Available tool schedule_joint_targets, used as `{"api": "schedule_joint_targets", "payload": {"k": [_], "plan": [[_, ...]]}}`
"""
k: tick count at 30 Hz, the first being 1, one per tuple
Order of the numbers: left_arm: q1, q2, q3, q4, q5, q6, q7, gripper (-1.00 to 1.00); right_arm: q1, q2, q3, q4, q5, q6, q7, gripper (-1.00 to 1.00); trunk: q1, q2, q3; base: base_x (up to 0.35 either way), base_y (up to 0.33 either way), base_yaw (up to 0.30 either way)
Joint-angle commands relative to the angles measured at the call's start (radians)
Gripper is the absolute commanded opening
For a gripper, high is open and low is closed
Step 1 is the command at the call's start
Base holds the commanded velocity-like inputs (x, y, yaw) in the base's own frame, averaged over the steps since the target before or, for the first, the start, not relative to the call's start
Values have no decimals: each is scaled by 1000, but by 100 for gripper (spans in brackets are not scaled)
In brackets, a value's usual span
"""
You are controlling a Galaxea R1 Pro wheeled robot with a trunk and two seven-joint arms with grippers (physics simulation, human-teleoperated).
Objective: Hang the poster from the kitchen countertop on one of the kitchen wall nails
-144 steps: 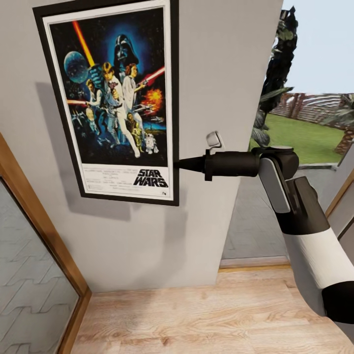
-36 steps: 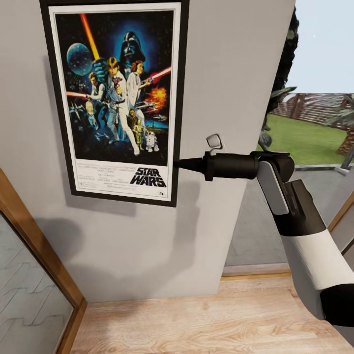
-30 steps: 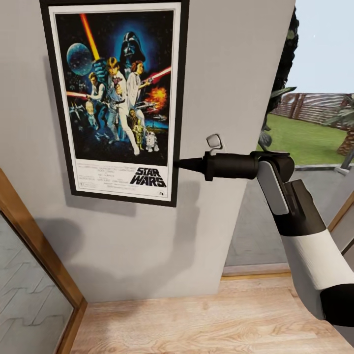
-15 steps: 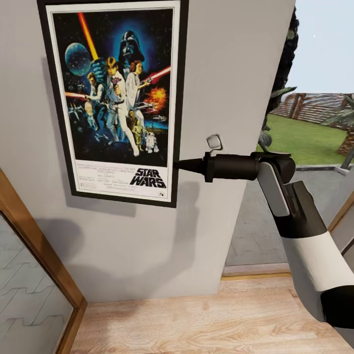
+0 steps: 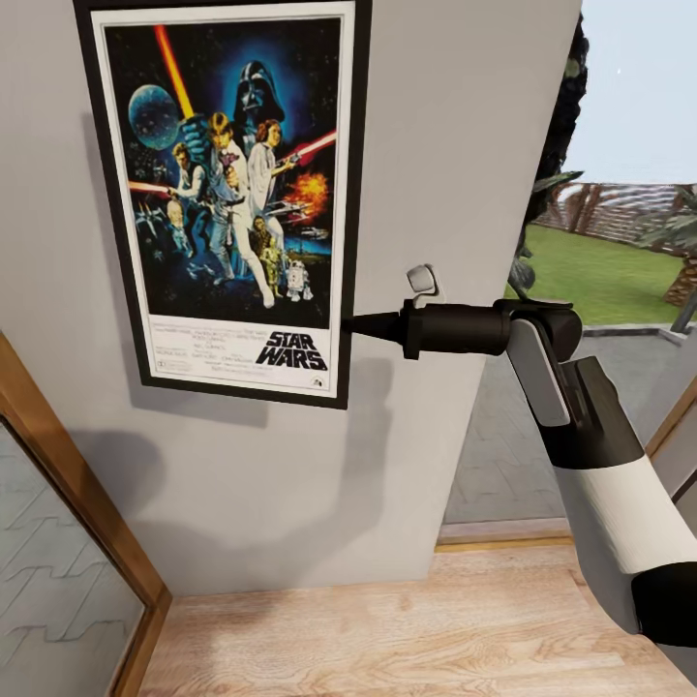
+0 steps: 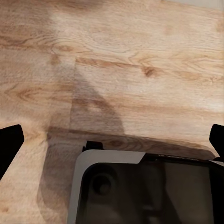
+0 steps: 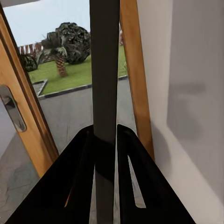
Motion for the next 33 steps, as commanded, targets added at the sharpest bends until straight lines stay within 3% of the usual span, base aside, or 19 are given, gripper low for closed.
{"api": "schedule_joint_targets", "payload": {"k": [1, 33], "plan": [[0, 0, 2, 0, 5, 1, -6, 100, -1, -1, 1, 0, -5, 5, 1, -100, 1, -2, -2, 0, 0, 0], [0, 0, 2, -2, 5, 1, -6, 100, -1, -1, 0, 0, -5, 5, 1, -100, 1, -2, -2, 26, 0, 0]]}}
